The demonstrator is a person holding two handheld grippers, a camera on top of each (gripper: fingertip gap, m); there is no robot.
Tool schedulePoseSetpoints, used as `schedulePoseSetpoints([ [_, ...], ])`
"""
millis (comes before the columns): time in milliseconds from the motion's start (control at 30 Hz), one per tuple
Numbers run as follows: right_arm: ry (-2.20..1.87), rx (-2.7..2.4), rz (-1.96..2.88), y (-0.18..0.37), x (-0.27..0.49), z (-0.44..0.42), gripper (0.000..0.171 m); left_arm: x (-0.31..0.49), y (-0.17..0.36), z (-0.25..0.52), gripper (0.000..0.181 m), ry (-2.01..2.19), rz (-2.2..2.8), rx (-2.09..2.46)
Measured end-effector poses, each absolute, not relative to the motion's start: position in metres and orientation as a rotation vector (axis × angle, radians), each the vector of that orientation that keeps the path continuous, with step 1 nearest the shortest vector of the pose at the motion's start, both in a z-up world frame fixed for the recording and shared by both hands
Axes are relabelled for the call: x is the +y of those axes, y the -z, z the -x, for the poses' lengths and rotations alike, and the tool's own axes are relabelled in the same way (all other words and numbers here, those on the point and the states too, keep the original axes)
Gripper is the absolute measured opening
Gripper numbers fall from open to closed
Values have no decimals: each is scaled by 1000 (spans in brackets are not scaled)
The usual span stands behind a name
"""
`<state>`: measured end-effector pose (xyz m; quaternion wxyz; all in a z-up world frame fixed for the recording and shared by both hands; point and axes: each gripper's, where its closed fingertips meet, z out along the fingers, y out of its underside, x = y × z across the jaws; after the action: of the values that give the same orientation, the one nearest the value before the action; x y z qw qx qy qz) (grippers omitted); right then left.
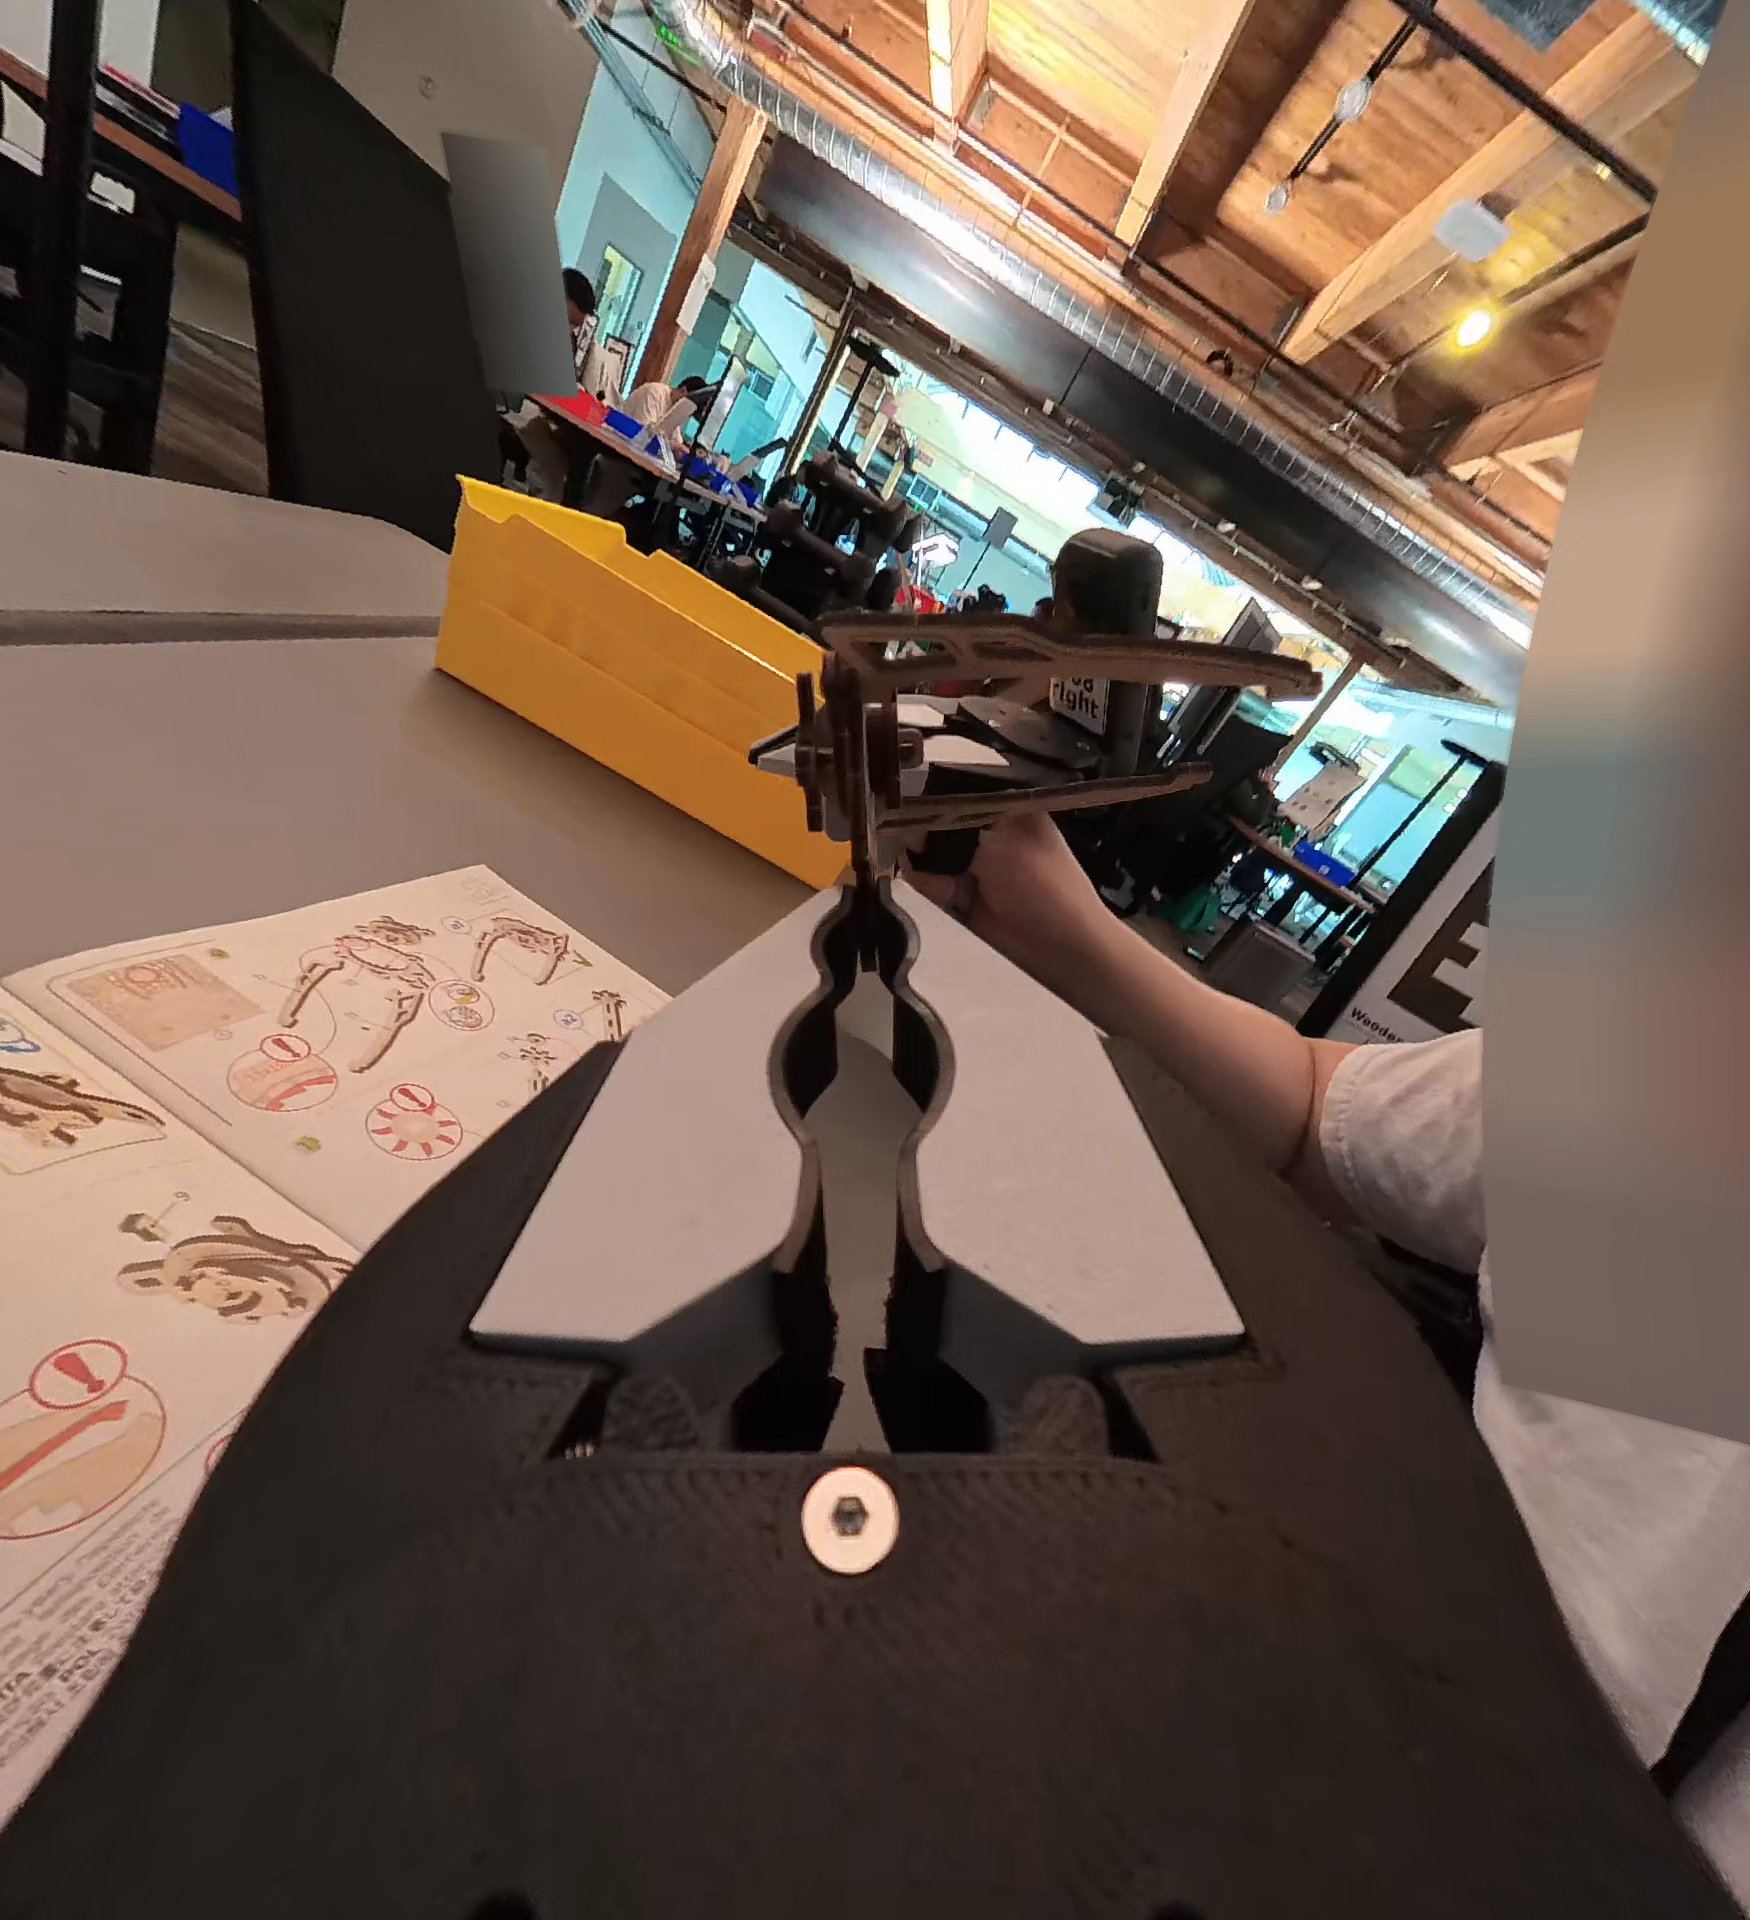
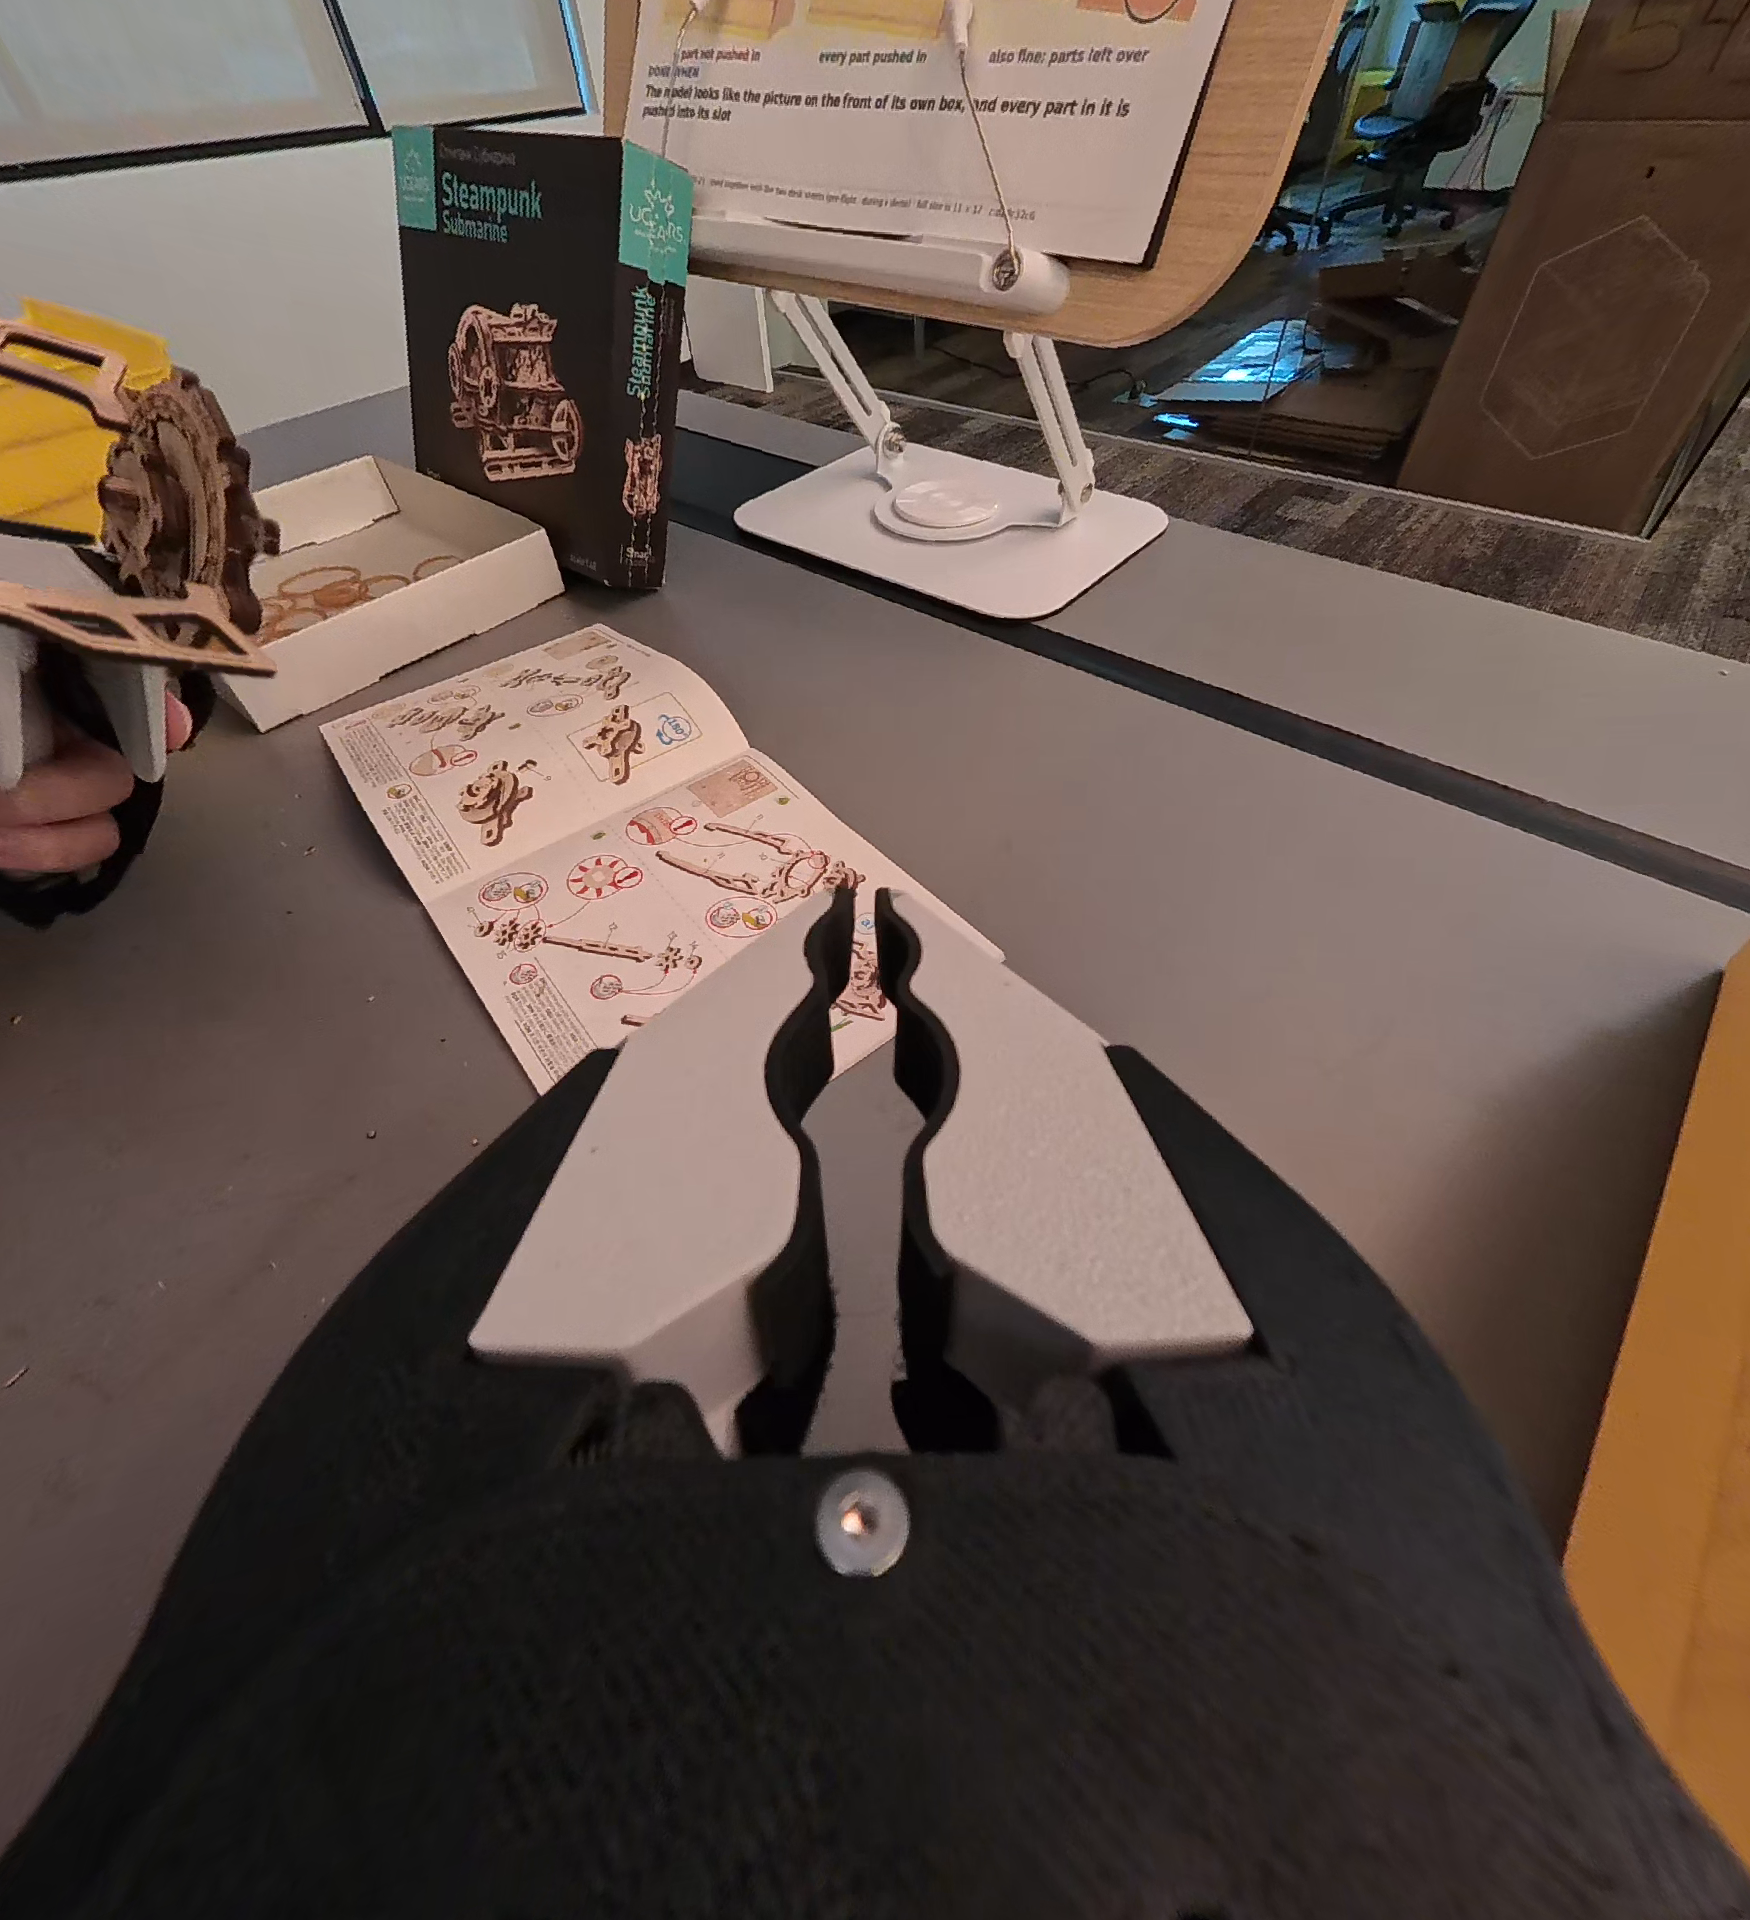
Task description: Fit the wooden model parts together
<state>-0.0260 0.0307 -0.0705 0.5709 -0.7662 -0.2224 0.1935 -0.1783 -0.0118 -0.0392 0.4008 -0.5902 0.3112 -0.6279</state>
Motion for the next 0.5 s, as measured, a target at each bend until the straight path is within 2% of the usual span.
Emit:
schedulePoseSetpoints([
  [500,-470,-528,1785,68,29,28,2,-1,35,185,0,1610,1482,707],
])
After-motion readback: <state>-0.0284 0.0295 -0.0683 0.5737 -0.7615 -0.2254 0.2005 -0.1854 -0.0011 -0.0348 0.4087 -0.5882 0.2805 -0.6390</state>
